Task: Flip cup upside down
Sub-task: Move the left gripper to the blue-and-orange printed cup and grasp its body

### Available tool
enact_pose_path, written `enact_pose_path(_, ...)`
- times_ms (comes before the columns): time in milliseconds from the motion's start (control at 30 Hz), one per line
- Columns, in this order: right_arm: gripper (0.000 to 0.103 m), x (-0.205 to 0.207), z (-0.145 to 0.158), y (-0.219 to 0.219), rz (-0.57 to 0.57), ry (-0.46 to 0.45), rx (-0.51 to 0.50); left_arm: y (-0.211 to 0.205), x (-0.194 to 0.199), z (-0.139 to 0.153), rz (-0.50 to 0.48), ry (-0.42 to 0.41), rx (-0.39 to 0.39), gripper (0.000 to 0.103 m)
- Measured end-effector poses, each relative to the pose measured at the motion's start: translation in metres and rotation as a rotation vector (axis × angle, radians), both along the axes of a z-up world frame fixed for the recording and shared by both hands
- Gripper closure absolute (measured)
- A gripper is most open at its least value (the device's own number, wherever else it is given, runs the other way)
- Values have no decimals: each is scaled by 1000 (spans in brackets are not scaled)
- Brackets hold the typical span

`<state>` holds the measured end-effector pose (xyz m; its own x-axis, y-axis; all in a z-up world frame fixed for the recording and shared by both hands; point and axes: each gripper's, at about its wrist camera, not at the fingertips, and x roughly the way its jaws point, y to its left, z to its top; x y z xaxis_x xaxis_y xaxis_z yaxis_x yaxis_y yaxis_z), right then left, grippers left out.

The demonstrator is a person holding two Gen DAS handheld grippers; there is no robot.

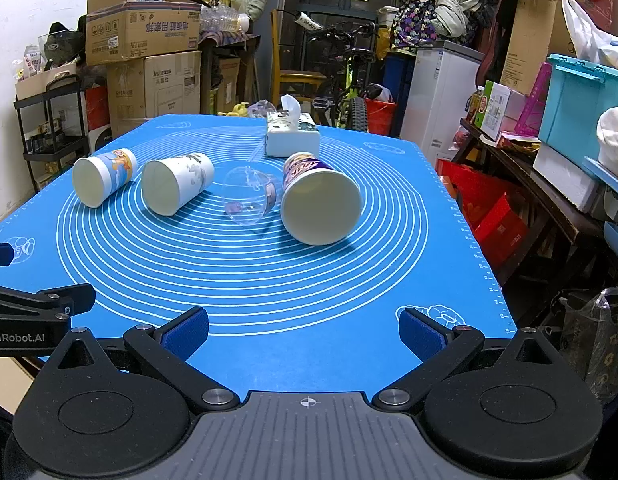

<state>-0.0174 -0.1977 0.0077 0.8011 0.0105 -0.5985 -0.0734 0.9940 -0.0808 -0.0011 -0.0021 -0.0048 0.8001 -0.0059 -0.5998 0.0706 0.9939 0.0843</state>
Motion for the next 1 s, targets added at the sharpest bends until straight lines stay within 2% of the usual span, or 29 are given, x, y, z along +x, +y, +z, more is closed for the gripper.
enact_pose_path(267,2,1,1,-3,5,-11,-3,5,3,1,11,2,-3,0)
enact_pose_path(500,2,19,12,2,26,-37,19,18,25,14,36,7,-30,0)
enact_pose_path(700,2,43,23,7,51,-65,43,40,65,22,68,-13,40,0)
enact_pose_path(800,2,61,25,8,59,-68,62,60,93,25,105,-4,39,0)
enact_pose_path(1000,2,89,22,15,74,-65,93,84,150,11,125,33,101,0)
